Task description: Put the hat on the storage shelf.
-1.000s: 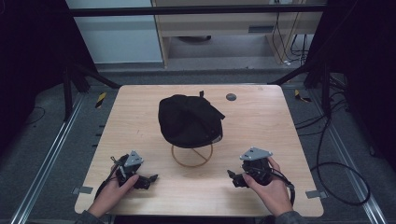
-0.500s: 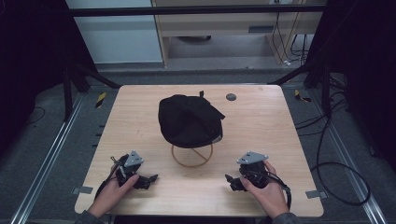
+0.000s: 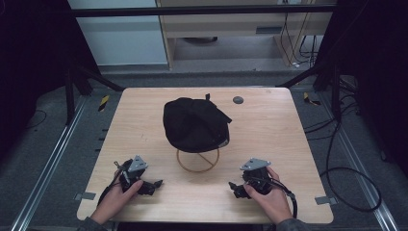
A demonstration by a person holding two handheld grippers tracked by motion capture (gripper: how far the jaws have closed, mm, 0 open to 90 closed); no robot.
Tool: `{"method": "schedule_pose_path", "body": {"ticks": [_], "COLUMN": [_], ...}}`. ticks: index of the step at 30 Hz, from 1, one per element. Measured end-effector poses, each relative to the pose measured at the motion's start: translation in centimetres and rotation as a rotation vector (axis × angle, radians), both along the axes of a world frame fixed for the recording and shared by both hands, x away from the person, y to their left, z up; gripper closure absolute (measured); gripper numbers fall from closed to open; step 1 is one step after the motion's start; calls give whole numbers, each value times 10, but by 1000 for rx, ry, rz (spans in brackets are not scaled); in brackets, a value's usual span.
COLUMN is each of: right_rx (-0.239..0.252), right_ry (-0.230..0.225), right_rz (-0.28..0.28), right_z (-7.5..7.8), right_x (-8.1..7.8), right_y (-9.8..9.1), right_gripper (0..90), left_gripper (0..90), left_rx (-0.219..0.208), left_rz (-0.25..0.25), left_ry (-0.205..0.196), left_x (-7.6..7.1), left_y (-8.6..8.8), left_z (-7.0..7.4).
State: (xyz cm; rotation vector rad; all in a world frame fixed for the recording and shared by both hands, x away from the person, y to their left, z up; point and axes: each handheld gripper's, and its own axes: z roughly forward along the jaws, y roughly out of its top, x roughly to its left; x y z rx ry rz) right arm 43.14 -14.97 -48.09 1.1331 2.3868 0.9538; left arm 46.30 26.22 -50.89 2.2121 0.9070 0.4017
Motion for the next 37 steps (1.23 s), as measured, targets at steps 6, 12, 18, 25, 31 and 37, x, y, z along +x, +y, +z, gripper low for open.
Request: {"method": "schedule_pose_path", "body": {"ticks": [6,12,18,25,31,37], "right_rx": [25,31,37,31,37,37], "right_ry": [1,1,-7,-42,-47,-47], "right_rz": [-36,-97,-141,-140,-145,-145], "right_z": [-6,-17,-26,-30,-31,-31], "right_x": [9,24,35,37,36,36], "right_y": [2,2,0,1,1,1], "right_gripper": [123,121,115,82,76,76], "left_gripper": [0,0,0,0,0,0], "left_rx": [0,0,0,0,0,0], "left_rz": [0,0,0,0,0,-7], "left_ry": [0,-1,-1,-1,-1,0], "left_x": [0,0,0,0,0,0], "left_y": [0,0,0,0,0,-1], "left_z": [0,0,0,0,0,0]}}
